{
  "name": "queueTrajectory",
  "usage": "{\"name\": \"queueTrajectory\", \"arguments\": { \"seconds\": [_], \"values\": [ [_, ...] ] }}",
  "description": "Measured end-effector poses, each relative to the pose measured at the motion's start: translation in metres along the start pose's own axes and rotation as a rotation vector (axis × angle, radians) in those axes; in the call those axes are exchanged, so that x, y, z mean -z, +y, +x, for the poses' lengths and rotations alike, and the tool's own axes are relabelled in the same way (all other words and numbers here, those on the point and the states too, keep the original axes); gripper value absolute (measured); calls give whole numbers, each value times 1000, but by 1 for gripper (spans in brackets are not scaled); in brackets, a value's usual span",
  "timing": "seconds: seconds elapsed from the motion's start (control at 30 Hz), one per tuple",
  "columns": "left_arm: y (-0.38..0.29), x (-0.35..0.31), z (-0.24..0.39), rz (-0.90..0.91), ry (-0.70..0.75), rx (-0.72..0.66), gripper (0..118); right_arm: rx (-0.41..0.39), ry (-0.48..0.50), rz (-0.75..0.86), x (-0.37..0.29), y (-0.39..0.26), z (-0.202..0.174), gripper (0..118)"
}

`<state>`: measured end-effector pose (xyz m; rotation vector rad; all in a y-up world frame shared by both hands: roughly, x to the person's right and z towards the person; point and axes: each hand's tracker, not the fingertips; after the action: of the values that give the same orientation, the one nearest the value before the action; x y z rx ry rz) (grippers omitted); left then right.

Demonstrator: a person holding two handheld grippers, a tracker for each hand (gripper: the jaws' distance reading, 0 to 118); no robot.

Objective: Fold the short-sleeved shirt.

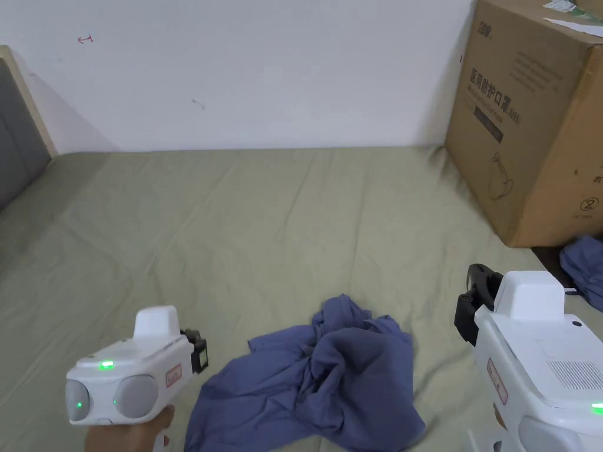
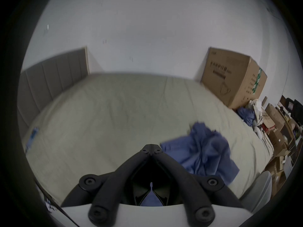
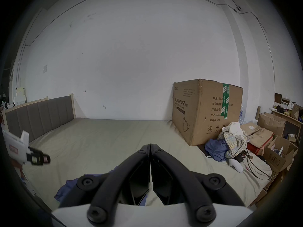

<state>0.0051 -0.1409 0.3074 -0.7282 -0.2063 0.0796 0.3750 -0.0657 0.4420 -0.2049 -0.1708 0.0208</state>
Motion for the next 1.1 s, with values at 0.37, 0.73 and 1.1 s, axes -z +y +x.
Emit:
{"name": "queueTrajectory", "arguments": {
  "seconds": [0.37, 0.73, 1.1],
  "values": [
    [-76, 48, -10, -289, 22, -62, 73, -3, 11, -59, 13, -18, 1, 0],
    [-96, 74, 1, -345, 99, -32, 43, -5, 33, -123, 37, -31, 2, 0],
    [-74, 43, 4, -217, -1, -36, 3, 16, 49, -451, 147, -74, 8, 71]
  ]
}}
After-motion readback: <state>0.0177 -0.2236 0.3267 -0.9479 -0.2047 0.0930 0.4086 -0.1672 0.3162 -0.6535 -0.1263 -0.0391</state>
